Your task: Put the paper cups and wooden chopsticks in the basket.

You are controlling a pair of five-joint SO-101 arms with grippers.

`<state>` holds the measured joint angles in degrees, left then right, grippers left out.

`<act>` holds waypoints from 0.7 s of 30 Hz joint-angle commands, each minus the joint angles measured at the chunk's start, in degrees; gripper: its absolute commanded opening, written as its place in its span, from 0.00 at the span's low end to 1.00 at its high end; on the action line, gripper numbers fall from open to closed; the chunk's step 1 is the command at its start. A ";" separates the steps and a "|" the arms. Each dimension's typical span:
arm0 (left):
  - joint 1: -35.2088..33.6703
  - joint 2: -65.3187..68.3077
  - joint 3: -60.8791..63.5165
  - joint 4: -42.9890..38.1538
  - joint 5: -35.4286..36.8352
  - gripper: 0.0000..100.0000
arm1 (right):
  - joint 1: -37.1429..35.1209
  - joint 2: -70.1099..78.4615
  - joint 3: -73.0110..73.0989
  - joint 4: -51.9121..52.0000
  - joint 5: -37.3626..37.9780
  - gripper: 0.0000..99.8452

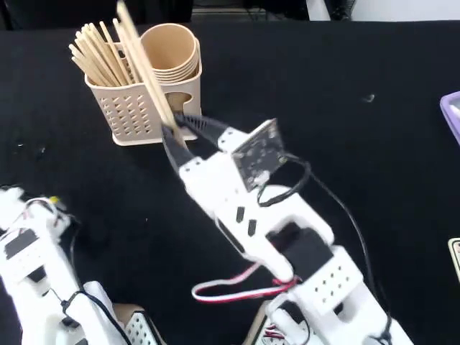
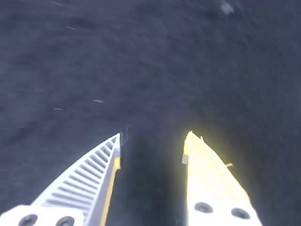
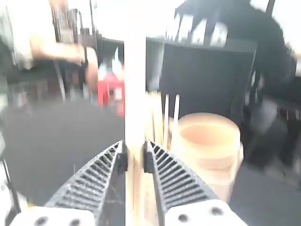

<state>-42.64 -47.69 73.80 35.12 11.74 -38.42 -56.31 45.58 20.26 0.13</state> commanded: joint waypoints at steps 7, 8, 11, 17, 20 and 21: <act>11.65 -1.23 1.54 -0.79 -6.51 0.21 | 0.88 33.36 -20.97 -30.42 0.97 0.01; 11.91 -1.23 1.63 -0.79 -6.59 0.21 | 0.88 37.32 -24.57 -30.68 2.20 0.01; 11.91 -1.23 1.63 -0.79 -6.59 0.21 | 1.05 47.78 -35.03 -30.59 4.92 0.01; 11.91 -1.23 1.63 -0.79 -6.59 0.21 | 0.79 63.96 -49.01 -30.77 5.01 0.01; 11.91 -1.23 1.63 -0.79 -6.59 0.21 | 0.97 70.37 -54.37 -30.68 5.27 0.01; 11.91 -1.23 1.63 -0.79 -6.59 0.21 | 1.05 72.31 -55.52 -30.68 5.36 0.01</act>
<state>-31.30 -47.69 75.91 35.12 5.85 -38.33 12.88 -3.21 -8.92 4.62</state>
